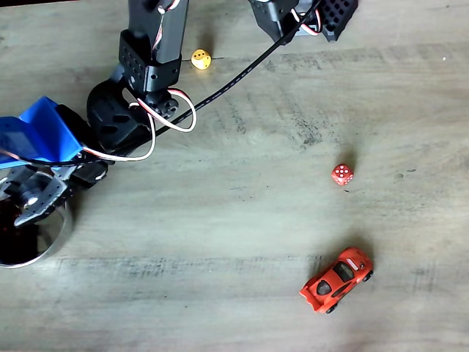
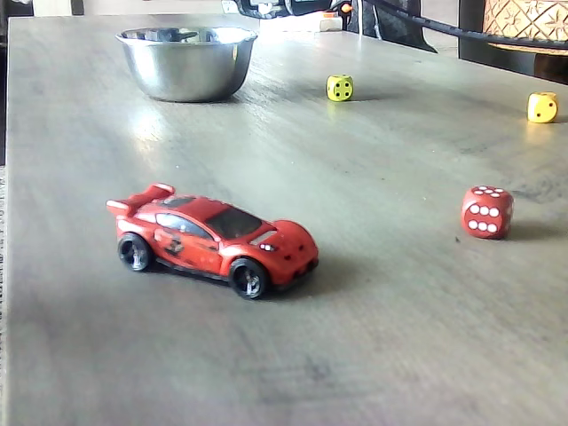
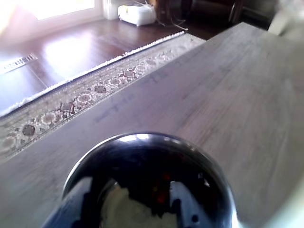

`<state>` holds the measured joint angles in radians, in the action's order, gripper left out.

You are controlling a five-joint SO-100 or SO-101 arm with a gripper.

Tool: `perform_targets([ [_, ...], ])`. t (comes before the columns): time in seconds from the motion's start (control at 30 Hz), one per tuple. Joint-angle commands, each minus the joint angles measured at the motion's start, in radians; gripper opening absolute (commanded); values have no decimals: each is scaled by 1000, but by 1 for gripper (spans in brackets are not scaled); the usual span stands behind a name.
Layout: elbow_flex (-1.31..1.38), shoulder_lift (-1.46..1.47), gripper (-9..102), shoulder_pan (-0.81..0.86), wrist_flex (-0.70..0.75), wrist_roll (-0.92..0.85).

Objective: Pick up the lego figure and place in bowl

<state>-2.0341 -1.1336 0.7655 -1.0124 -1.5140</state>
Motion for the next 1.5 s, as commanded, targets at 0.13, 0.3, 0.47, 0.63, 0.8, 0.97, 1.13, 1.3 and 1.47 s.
perform_targets([
  [0.13, 55, -17, 14, 9, -3, 9],
  [0.3, 52, -17, 1, 8, -3, 9],
  [0.47, 40, -26, -1, 3, -2, 11],
  [0.63, 40, -29, -1, -6, 0, 11],
  [0.8, 41, -61, -1, -9, 41, 11],
  [0.97, 41, -189, -1, -48, 261, 11],
  [1.13, 43, -351, -1, -75, 577, 9],
  [1.3, 52, -525, -1, -117, 934, 9],
  [1.47, 55, -689, -1, -176, 1281, 11],
])
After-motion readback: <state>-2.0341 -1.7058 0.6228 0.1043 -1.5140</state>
